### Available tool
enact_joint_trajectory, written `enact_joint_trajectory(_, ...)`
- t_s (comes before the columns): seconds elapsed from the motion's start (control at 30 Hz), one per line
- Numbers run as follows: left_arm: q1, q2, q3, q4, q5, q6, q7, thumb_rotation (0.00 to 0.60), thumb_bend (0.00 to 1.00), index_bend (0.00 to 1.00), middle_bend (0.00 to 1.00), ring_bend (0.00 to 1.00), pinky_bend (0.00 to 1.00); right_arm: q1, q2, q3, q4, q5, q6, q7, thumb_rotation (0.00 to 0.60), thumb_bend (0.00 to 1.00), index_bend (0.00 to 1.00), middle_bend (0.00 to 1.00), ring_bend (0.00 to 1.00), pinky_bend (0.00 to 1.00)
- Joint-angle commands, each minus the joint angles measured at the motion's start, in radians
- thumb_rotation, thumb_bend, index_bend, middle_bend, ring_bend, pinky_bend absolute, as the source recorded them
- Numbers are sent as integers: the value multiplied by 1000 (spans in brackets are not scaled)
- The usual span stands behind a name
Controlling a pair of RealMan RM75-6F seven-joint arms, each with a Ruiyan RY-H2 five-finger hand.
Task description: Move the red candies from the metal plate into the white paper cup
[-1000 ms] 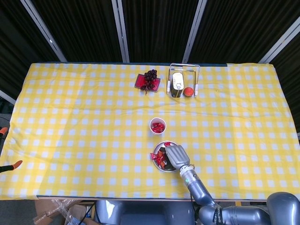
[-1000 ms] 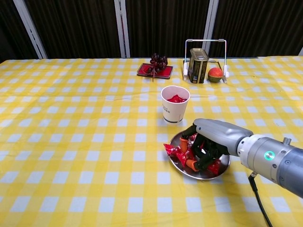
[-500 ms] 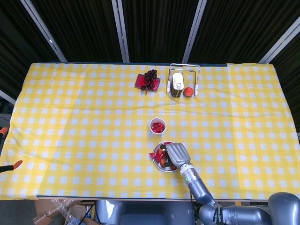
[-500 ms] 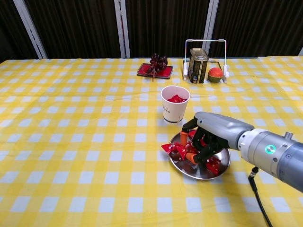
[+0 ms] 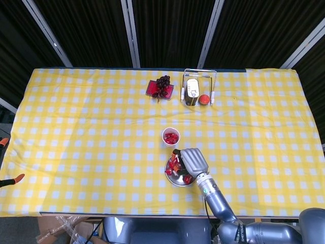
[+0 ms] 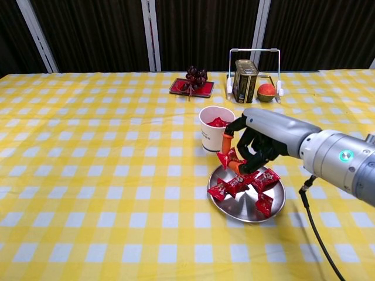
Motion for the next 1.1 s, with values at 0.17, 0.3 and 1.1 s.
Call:
enact_joint_trajectory(0.17, -1, 1, -1, -1, -2, -3, -3, 600, 41, 0, 0, 0, 0, 23, 31, 56, -41, 14, 20, -23, 600, 515, 617, 814, 960, 1000)
enact_joint_trajectory(0.3, -2, 2, -1, -1, -3, -5, -4, 600, 41, 0, 0, 0, 0, 50, 28, 92, -25, 39, 15, -36, 600, 516, 617, 815, 959, 1000)
enact_joint_trajectory(1.1, -6, 11, -1, -12, -16, -22, -7, 600, 42, 0, 0, 0, 0, 192, -30, 152, 205, 215, -46, -110, 600, 475, 336, 815, 959, 1000)
